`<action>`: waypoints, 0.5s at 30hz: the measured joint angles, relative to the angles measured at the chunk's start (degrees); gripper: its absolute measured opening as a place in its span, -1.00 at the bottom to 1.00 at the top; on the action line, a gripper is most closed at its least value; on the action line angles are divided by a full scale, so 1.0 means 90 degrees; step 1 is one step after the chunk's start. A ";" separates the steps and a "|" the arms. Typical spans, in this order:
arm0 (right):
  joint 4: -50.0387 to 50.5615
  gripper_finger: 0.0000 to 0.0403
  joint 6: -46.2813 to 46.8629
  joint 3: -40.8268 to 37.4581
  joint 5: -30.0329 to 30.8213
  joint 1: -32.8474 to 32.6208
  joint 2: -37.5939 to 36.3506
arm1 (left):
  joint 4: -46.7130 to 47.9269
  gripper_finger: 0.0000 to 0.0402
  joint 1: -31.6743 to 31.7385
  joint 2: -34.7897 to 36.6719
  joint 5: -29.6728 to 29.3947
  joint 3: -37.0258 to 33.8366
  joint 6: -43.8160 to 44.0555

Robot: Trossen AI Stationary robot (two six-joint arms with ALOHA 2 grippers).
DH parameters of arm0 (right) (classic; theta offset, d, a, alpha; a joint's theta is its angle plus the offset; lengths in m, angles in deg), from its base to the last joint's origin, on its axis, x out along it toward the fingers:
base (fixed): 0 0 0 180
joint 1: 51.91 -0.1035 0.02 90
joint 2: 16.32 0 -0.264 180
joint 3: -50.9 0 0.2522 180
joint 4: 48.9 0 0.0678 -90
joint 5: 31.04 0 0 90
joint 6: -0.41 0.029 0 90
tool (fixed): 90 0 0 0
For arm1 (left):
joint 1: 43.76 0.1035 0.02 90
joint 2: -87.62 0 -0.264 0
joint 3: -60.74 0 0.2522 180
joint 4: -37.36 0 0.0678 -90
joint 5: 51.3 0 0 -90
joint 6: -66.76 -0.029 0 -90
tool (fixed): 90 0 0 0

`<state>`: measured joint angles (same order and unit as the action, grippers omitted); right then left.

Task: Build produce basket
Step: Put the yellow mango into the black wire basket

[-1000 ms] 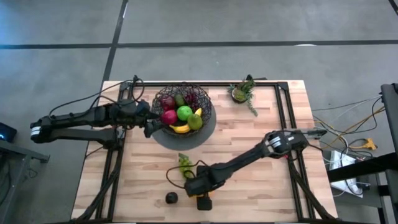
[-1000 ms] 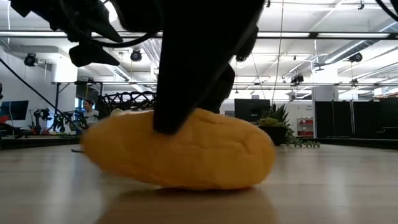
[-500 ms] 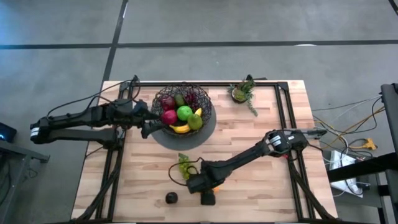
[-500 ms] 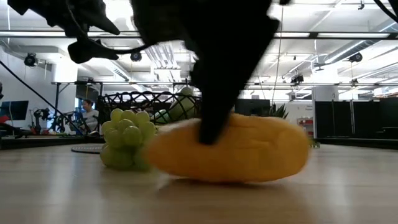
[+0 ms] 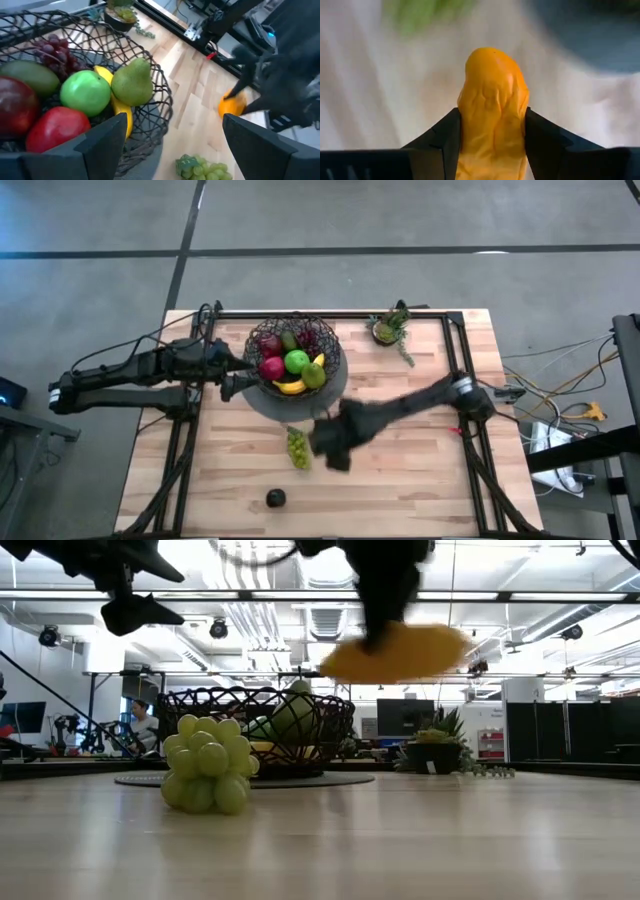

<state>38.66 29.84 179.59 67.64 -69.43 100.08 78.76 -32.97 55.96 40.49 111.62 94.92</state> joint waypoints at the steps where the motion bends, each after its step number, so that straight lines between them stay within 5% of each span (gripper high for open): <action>1: -0.0144 -0.19 -0.0005 0.0024 0.0202 0.0142 -0.0173 | -0.0005 0.55 0.0000 -0.0007 -0.0061 -0.0002 -0.0003; 8: -0.1754 -0.20 -0.0436 -0.0066 0.1603 0.1539 -0.1152 | -0.0022 0.55 0.0000 -0.0300 -0.0268 -0.0014 -0.0167; 15: -0.3191 -0.20 -0.0511 -0.0103 0.1098 0.3241 -0.0915 | -0.0095 0.55 0.0000 -0.0812 -0.0266 -0.0018 -0.0170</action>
<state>9.94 25.24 178.66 77.52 -40.26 91.84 77.90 -32.97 48.65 38.10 111.46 93.39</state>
